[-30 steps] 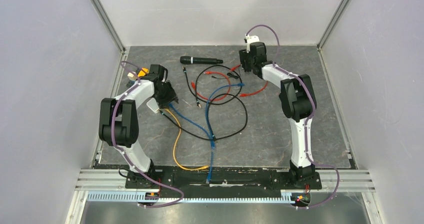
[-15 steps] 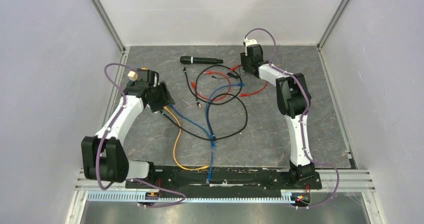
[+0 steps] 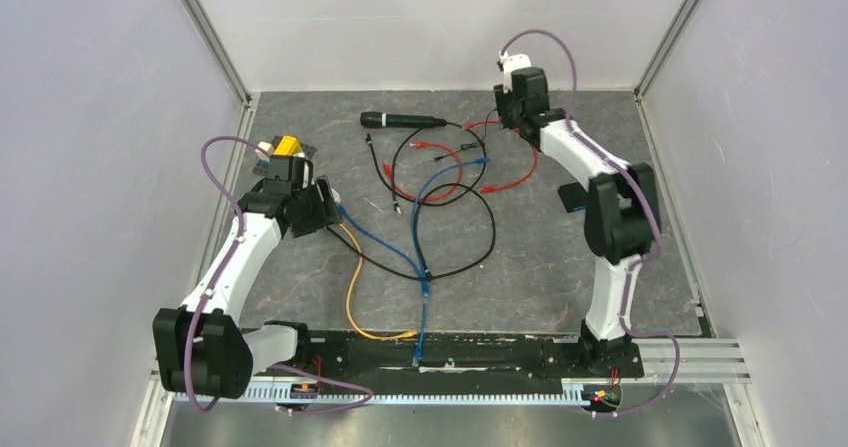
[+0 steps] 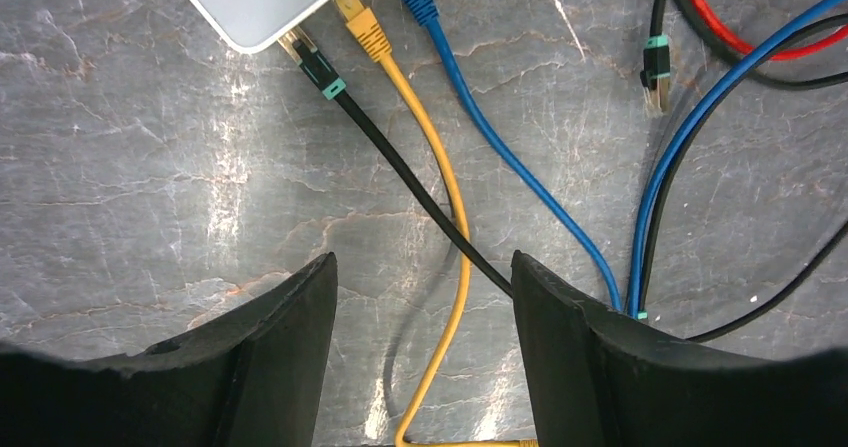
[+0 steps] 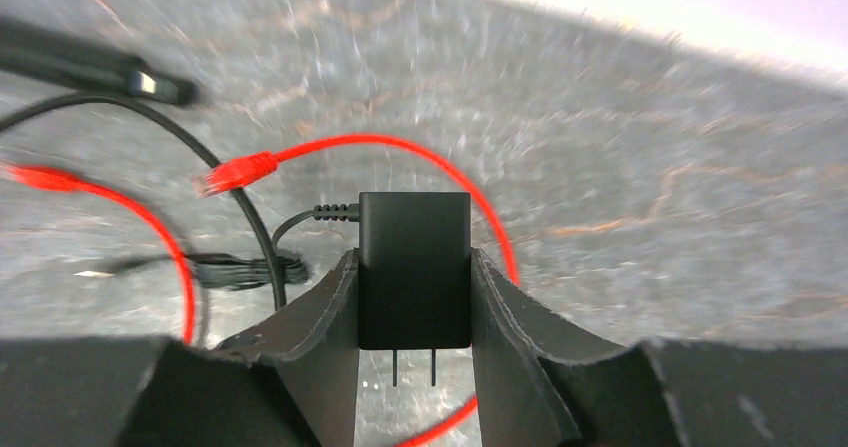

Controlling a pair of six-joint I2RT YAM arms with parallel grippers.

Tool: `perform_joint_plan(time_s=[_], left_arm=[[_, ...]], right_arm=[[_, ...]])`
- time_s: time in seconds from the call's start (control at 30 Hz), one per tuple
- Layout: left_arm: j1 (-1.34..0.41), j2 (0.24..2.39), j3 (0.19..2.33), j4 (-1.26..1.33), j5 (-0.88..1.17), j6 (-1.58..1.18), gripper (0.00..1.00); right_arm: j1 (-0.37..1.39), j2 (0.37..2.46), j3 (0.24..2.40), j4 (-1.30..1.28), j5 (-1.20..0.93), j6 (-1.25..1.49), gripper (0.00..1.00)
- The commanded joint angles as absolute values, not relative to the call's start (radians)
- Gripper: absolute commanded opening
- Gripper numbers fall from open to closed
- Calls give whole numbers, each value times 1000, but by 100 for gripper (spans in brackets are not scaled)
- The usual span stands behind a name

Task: Insert the plug into the switch port
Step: Pick up the connector from the center of the board.

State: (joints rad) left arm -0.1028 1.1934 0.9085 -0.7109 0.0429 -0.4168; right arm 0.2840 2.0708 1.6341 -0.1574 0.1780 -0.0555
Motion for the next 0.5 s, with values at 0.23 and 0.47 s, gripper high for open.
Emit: perform_joint_plan(time_s=[0.23,0.47], left_arm=[[-107,1145,894,-672,86,-378,70],[-109,1126,891,-678,68,-383,70]], right_arm=[[341,1562,1472,-166,146,-141,13],[493,1495,1492,-277,114,-107,14]])
